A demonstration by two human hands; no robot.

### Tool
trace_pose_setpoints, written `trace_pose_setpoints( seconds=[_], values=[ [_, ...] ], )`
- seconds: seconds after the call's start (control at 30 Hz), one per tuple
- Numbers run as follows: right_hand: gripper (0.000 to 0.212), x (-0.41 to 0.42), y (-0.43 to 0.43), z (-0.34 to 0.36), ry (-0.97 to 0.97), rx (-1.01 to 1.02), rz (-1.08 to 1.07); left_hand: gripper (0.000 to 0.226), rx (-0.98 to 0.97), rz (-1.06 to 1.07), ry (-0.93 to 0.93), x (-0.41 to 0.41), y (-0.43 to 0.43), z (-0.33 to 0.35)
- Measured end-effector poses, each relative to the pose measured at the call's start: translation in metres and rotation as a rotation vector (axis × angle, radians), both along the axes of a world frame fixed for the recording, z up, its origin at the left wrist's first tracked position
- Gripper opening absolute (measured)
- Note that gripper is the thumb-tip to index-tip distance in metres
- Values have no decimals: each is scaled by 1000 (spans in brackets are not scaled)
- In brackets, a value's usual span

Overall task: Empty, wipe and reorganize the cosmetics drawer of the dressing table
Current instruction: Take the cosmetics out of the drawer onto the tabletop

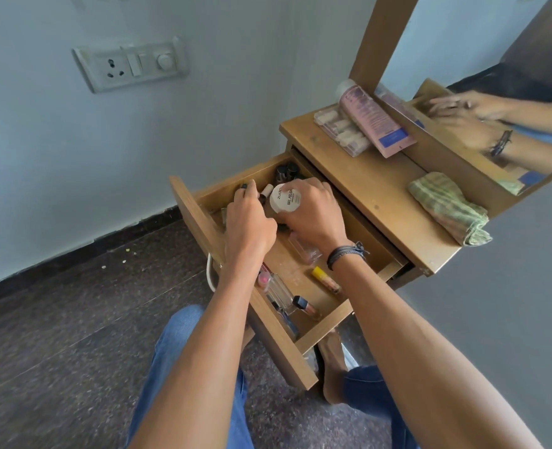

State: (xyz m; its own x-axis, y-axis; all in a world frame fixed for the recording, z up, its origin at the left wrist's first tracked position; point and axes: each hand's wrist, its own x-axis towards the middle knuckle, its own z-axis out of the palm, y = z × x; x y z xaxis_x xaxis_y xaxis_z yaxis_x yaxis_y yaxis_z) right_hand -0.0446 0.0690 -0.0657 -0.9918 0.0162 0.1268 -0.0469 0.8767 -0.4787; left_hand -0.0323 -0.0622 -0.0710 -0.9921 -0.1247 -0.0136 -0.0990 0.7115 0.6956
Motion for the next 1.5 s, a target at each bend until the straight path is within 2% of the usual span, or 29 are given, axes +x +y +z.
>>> trace_pose_setpoints(
  seconds=[0.13, 0.27, 0.37, 0.6, 0.8, 1.0, 1.1, 1.3, 1.5],
  values=[
    [47, 21, 19, 18, 142, -133, -58, 75, 21, 11, -8, 1, 1, 2],
    [49, 36, 51, 32, 236, -188, -158, 67, 8, -45, 4, 4, 1, 4],
    [56, 36, 75, 36, 222, -195, -280, 63, 33, -114, -3, 5, 3, 5],
    [46, 18, 98, 38, 142, -218, -393, 58, -50, -183, -15, 6, 12, 7],
    [37, 8, 101, 35, 222, -252, -458, 57, -51, -209, -58, 5, 15, 0],
    [25, 6, 95, 35, 255, -103, -550, 57, -28, -205, -64, 4, 16, -1],
    [23, 13, 89, 32, 246, 1, -505, 56, -22, -202, -65, 4, 16, 0],
    [28, 14, 89, 31, 210, 65, -477, 55, -2, -199, -72, 6, 16, 1],
    [43, 6, 92, 33, 57, 116, -460, 53, 7, -205, -77, 6, 16, 1]
  ],
)
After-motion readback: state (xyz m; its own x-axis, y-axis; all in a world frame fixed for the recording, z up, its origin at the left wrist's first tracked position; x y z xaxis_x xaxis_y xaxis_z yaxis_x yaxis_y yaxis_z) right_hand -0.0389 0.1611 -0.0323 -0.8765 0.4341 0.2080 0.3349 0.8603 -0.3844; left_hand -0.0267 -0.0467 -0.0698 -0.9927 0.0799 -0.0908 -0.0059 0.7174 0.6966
